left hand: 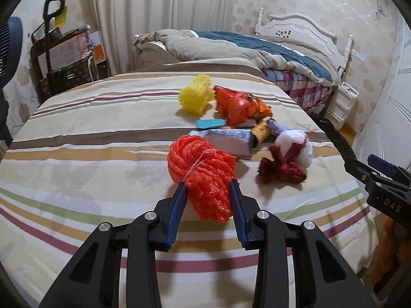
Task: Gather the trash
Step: 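Grasp the orange mesh net with the left tool while the right tool grasps the white bag, then carry both held items over the black bin and open both tools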
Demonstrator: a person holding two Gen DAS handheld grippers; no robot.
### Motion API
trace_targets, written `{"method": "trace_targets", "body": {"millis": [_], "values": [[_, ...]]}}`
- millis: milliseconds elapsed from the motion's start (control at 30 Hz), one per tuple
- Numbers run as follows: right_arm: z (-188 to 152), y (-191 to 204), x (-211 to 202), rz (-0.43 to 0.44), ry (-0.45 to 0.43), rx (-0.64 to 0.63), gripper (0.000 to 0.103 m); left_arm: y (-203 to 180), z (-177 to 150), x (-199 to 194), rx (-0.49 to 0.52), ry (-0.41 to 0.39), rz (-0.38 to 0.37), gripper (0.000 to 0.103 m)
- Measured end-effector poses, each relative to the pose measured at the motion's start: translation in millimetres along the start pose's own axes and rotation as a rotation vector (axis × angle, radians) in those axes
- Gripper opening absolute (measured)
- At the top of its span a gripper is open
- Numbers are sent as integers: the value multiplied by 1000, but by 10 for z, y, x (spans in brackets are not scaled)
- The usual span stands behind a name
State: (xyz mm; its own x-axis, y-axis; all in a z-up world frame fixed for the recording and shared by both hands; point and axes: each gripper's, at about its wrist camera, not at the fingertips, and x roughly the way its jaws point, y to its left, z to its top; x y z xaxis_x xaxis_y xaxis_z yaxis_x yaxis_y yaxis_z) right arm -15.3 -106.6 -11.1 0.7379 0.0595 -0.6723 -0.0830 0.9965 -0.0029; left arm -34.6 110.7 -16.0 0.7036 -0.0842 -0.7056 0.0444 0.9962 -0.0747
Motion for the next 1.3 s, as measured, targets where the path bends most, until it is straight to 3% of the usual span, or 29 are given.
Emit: {"method": "trace_targets", "body": {"millis": [67, 233, 500, 567, 667, 733, 1067, 1300], "values": [[28, 82, 33, 11, -4, -14, 80, 46, -14, -40, -6, -17, 20, 36], [122, 223, 191, 24, 11, -48, 62, 255, 7, -60, -39, -36, 67, 36], [135, 392, 447, 73, 73, -59, 60, 446, 39, 27, -83, -29, 85, 36], [132, 416, 497, 73, 80, -68, 54, 467, 27, 29, -87, -28, 82, 36], [142, 426, 571, 140, 103, -50, 39, 472, 17, 27, -89, -26, 78, 36], [150, 442, 583, 173, 110, -51, 26, 469, 24, 34, -89, -26, 78, 36], [144, 384, 430, 183, 87, -44, 24, 360, 4, 19, -77, -31, 66, 36], [122, 183, 310, 142, 58, -17, 24, 236, 35, -29, -57, -48, 51, 35]]}}
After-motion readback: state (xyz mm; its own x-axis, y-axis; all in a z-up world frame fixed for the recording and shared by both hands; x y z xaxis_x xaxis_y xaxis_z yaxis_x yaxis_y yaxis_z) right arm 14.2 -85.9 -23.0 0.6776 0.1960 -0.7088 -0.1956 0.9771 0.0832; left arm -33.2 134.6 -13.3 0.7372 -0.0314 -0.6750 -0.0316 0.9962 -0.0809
